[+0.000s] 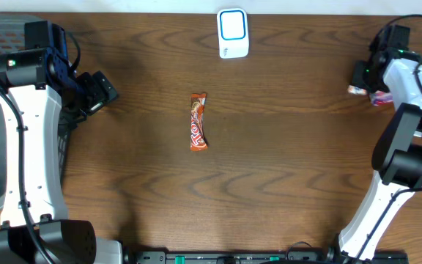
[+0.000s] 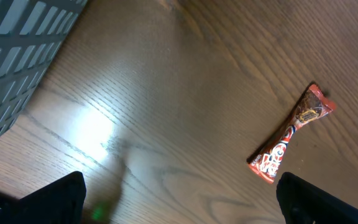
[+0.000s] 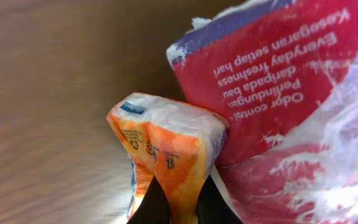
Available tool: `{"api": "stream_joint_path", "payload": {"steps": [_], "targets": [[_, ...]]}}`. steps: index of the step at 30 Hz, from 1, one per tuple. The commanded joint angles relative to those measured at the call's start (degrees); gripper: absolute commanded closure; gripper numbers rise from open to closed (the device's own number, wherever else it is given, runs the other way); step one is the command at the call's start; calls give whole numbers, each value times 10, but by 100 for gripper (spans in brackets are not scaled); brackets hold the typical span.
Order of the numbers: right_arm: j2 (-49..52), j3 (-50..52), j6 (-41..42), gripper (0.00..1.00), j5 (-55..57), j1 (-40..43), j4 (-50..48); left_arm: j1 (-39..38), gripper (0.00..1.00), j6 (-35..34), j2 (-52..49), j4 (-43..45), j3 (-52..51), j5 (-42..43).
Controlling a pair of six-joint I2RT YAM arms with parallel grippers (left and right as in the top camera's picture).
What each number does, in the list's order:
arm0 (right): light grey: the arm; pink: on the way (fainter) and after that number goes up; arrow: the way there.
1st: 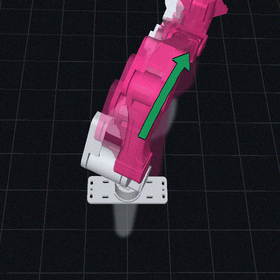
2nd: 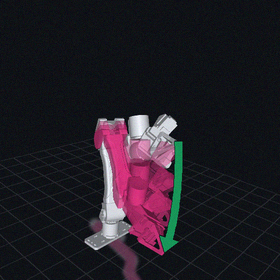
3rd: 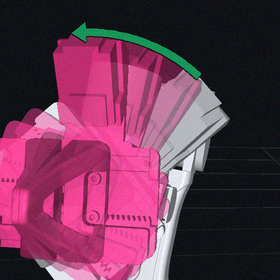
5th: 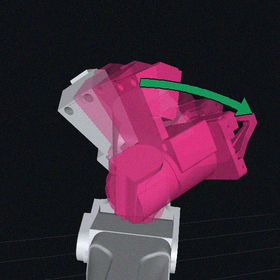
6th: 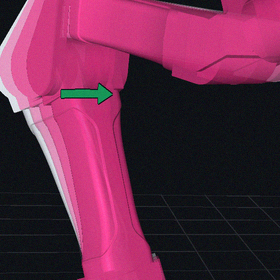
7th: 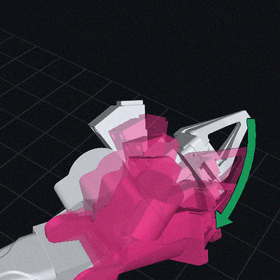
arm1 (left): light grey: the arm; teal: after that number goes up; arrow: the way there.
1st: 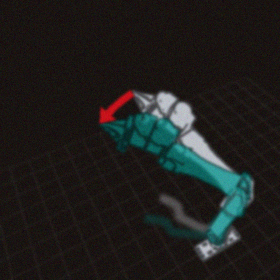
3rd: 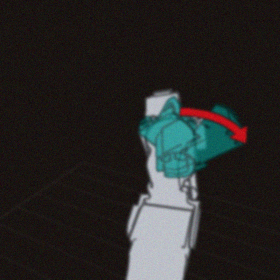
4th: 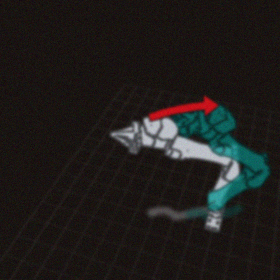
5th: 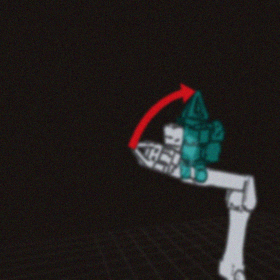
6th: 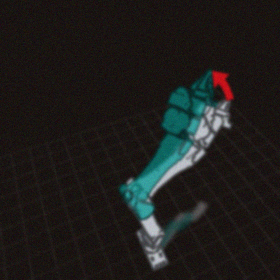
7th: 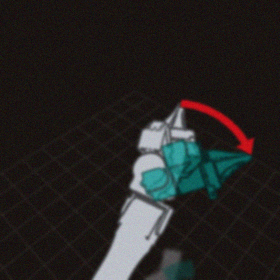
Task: Scan the item barcode
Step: 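Carry the orange packet to the right edge beside the pink package, then move the right gripper to the candy bar and grasp it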
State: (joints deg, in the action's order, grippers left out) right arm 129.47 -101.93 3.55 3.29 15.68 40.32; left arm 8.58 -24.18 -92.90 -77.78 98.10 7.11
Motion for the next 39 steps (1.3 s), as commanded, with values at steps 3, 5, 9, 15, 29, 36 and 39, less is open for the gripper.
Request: {"api": "stream_joint_path", "payload": {"steps": [3,5,9,15,29,36,39], "targets": [[-8,2,11,83,65,29,27,1,2,-1,-3,-2,-3,-7],[-16,2,11,66,65,29,30,1,2,-1,-3,-2,-3,-7],[-44,2,11,47,65,21,28,1,2,-1,-3,-2,-3,-7],[-110,2,12,1,53,-6,28,1,2,-1,-3,-2,-3,-7],[-159,5,26,1,-439,-127,136,1,2,-1,-3,-2,-3,-7],[-151,42,27,1,-411,-270,149,1,2,-1,-3,-2,-3,-7],[-151,52,26,1,-411,-325,147,1,2,-1,-3,-2,-3,-7]]}}
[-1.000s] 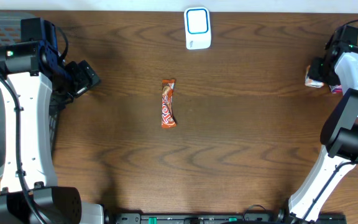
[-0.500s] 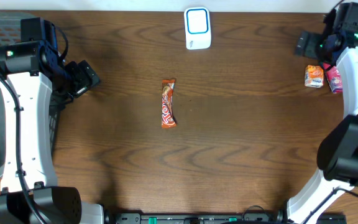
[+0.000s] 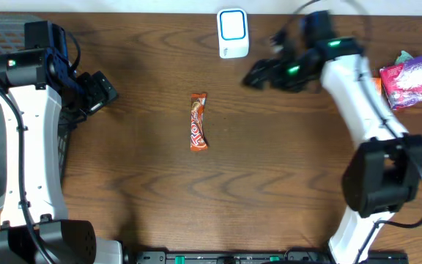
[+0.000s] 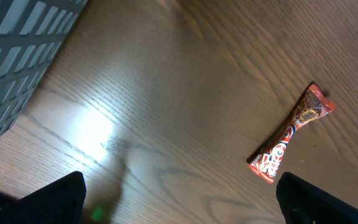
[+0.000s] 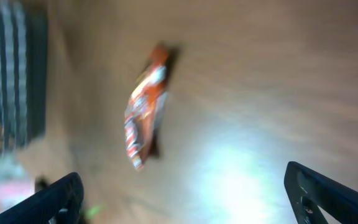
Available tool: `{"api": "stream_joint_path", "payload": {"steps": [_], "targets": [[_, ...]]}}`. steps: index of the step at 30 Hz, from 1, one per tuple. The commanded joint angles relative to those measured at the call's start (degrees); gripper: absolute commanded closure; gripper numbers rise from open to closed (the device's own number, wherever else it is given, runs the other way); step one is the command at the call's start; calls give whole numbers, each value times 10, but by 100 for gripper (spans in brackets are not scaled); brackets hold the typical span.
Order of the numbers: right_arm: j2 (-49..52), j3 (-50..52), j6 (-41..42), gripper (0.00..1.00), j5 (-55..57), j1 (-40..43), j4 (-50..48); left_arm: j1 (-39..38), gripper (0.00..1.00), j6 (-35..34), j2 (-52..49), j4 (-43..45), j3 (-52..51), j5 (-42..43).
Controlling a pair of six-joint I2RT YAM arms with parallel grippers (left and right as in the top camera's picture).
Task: Scan the item barcode
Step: 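Move the right gripper to the candy bar and grasp it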
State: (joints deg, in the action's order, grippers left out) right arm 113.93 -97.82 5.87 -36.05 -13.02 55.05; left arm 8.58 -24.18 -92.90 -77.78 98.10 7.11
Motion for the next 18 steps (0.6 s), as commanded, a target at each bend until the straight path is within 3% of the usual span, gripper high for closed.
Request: {"api": "stream_joint_path", "payload": {"steps": [1,6,12,18], "targets": [[4,11,3,1,-18,-60,0,1,2,-1,-3,-2,-3,-7],[5,11,11,1,3,-144,-39,1,2,-1,-3,-2,-3,-7],[5,11,147,1,179,-224,-67,1,2,-1,-3,-2,-3,-7],[5,11,151,1,215,-258,-93,1,2,-1,-3,-2,-3,-7]]}}
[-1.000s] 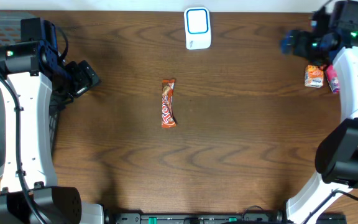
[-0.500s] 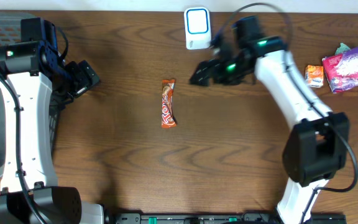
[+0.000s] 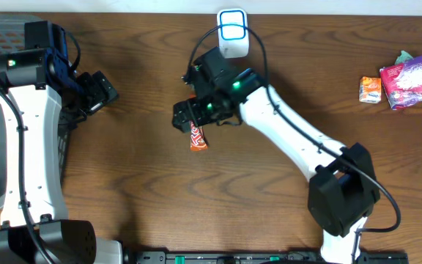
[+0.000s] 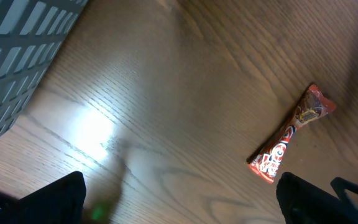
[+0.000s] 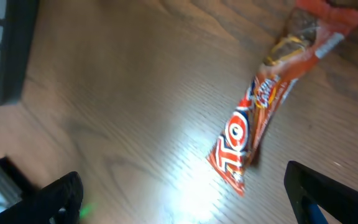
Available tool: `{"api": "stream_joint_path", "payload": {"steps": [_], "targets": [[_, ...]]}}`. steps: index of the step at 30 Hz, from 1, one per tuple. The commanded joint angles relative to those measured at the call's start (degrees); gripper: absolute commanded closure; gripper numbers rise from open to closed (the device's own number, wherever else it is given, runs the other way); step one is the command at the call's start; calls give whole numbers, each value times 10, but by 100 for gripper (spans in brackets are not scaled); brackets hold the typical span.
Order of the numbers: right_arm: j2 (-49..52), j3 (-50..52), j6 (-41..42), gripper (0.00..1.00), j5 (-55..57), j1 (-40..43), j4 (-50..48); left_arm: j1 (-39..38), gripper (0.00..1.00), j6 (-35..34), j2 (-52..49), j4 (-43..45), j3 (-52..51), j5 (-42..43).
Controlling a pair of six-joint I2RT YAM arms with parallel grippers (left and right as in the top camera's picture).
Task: Scan the item barcode
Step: 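Move the right gripper to the candy bar and grasp it, then lift the candy bar upright with the right gripper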
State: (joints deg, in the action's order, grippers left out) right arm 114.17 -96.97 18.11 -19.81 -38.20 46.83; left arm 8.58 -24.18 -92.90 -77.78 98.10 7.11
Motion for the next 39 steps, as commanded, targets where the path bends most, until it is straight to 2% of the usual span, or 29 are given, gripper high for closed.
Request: {"api": "stream_joint_path", "payload": {"steps": [1,11,15,21,25,31,36,39], "targets": [[3,2,29,1,57,-7,-14,1,2,-1,-3,-2,-3,-7],[12,4,30,1,85,-25,-16,1,2,-1,-3,-2,-3,-7],[21,9,76,1,124,-27,-12,1,2,-1,-3,-2,-3,-7],[46,11,94,12,124,-27,-24,1,2,-1,-3,-2,-3,-7],[70,11,122,22,124,-27,-25,1,2,-1,-3,-2,-3,-7],[114,11,134,25,144,-27,-17,1,2,-1,-3,-2,-3,-7],[127,11,136,45,163,-24,-14,1,2,-1,-3,-2,-3,-7],[127,11,136,47,171,-24,-14,1,2,-1,-3,-2,-3,-7]]}}
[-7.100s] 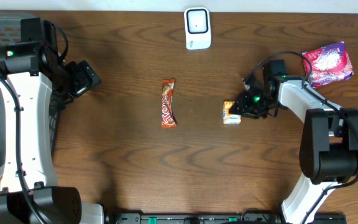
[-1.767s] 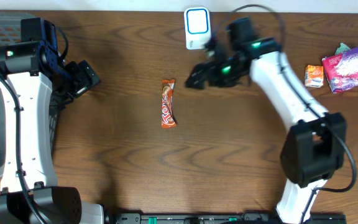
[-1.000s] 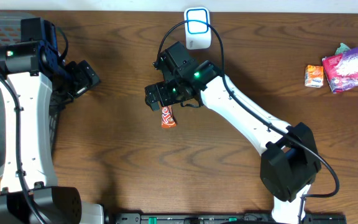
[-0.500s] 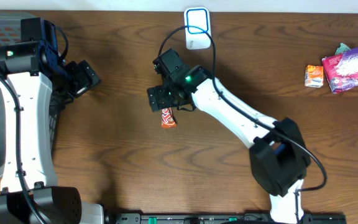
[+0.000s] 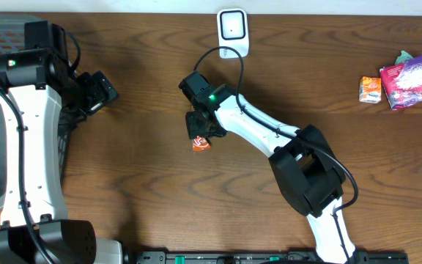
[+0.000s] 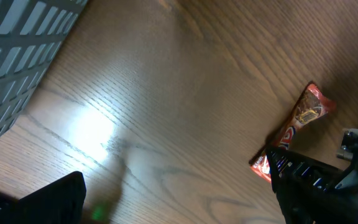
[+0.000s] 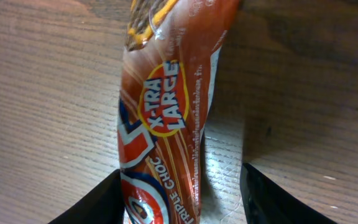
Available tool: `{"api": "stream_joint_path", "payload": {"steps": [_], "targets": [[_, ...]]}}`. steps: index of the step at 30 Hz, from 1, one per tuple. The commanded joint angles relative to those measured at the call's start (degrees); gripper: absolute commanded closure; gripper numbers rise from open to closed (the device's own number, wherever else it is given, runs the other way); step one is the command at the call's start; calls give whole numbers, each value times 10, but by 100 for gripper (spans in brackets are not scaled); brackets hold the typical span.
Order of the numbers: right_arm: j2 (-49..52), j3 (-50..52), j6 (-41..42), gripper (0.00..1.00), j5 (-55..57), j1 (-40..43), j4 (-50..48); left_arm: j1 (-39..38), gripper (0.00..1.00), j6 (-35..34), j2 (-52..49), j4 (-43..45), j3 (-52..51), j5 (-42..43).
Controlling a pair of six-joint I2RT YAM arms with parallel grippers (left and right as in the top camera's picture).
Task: Scan the item barcode
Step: 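Lift the candy bar upright with the right gripper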
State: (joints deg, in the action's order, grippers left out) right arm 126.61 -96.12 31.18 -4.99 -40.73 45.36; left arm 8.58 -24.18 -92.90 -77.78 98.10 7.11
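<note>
An orange-red chocolate bar (image 7: 166,124) lies on the wooden table, mid-table in the overhead view (image 5: 201,144). My right gripper (image 7: 180,186) is down over it and open, one finger on each side of the wrapper; the bar sits close to the left finger with a gap on the right. From overhead, the right gripper (image 5: 198,125) covers most of the bar. The white scanner (image 5: 233,31) stands at the table's far edge. At the left, my left gripper (image 5: 97,92) hangs open and empty; its view shows the bar (image 6: 306,109) with the right gripper (image 6: 328,171) on it.
A grey slatted crate stands off the table's left side, also visible in the left wrist view (image 6: 17,50). A small orange pack (image 5: 370,89) and a red pouch (image 5: 410,76) lie at the far right of the table.
My right gripper was open above and left of the chocolate bar; now it is lower, with its fingers either side of the bar. The left arm has not moved.
My right gripper was shut on the small orange pack beside the red pouch at the far right. Then the pack lay there and the gripper was open near the scanner. Then it hung over the chocolate bar, and now it straddles it.
</note>
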Motion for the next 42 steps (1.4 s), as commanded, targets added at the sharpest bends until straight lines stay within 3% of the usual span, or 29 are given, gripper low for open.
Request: {"api": "stream_joint_path", "payload": {"steps": [1,4,13,17,20,30,39,42], "targets": [[3,2,5,51,30,1,0,1,2,-1,-3,-2,-3,-7],[5,2,5,75,48,1,5,1,2,-1,-3,-2,-3,-7],[3,-63,-52,69,112,5,74,1,2,-1,-3,-2,-3,-7],[3,-78,-104,50,135,4,62,1,2,-1,-3,-2,-3,-7],[5,-76,-148,47,135,3,41,1,2,-1,-3,-2,-3,-7],[11,-60,-276,49,65,1,10,1,2,-1,-3,-2,-3,-7],[50,-49,-276,53,110,1,14,1,2,-1,-3,-2,-3,-7],[72,-49,-271,64,111,1,16,1,2,-1,-3,-2,-3,-7]]}}
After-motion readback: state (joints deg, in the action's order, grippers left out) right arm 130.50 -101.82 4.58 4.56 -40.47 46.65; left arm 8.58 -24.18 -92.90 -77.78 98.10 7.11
